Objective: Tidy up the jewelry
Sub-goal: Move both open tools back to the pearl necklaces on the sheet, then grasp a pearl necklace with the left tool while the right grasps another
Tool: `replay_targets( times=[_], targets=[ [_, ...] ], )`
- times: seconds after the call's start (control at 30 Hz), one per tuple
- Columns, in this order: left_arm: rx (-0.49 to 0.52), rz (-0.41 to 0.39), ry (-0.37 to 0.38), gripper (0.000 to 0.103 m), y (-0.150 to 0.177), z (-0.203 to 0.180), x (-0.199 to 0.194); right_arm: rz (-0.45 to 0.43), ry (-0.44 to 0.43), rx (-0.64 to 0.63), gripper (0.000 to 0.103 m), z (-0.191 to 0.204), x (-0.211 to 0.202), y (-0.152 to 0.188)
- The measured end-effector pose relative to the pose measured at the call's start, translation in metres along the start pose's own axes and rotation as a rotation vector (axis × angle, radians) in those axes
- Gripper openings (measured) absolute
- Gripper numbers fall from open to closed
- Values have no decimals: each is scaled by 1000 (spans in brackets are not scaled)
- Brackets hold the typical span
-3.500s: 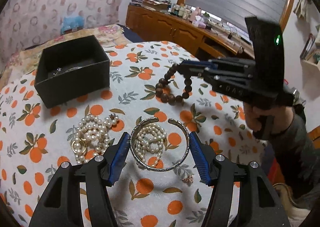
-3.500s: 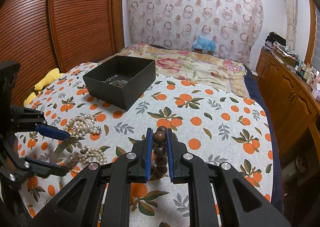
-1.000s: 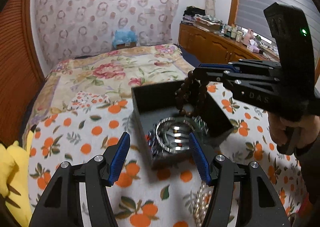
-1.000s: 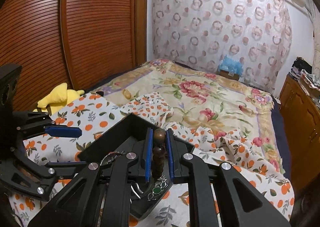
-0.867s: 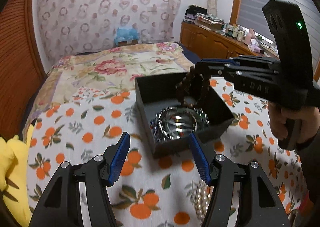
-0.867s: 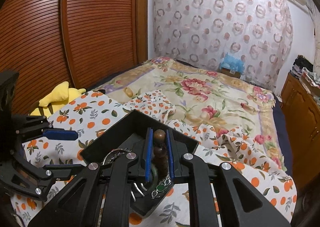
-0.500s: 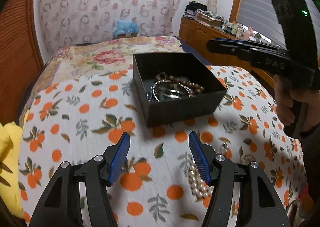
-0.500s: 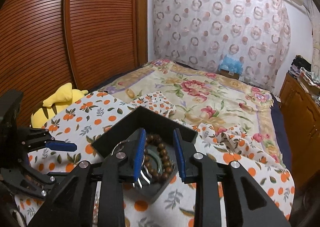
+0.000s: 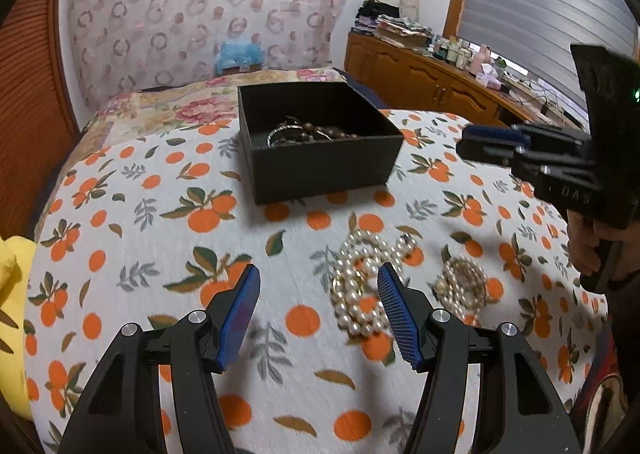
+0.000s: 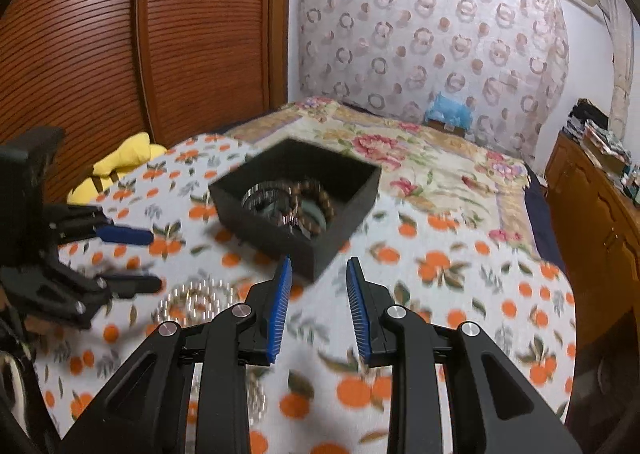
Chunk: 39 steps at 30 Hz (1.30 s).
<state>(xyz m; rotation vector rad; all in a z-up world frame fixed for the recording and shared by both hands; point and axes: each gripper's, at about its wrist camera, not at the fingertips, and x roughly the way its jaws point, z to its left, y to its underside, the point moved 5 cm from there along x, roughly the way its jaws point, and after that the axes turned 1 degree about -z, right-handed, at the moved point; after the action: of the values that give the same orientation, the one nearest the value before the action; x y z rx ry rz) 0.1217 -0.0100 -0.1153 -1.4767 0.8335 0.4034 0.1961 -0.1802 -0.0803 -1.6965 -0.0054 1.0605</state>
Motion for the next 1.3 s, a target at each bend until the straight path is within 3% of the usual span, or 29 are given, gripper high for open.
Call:
replay_targets(
  times=[0.23,0.4,0.57,0.83,0.9,1.07,1.3],
  targets=[
    [5,30,25,57,15,-11,2,75,-26,23,31,10,1,39],
    [13,52,45,45,14,-17,9,108,-44,35,30,15,5,55],
    [22,74,43,26,13,-18,18,115,-43,47,30,13,8,62],
    [26,83,34,21,11,-18,24,121,-41,55,30,11,10,66],
    [36,82,31,11,11,-19,23,123,-40,50,30,11,9,65],
    [31,51,53,7,8,-21,12,115,-32,35,30,14,7,64],
    [44,-38,72,7,-3,-33,-20,115,-86,17,30,32,1,63]
  ],
)
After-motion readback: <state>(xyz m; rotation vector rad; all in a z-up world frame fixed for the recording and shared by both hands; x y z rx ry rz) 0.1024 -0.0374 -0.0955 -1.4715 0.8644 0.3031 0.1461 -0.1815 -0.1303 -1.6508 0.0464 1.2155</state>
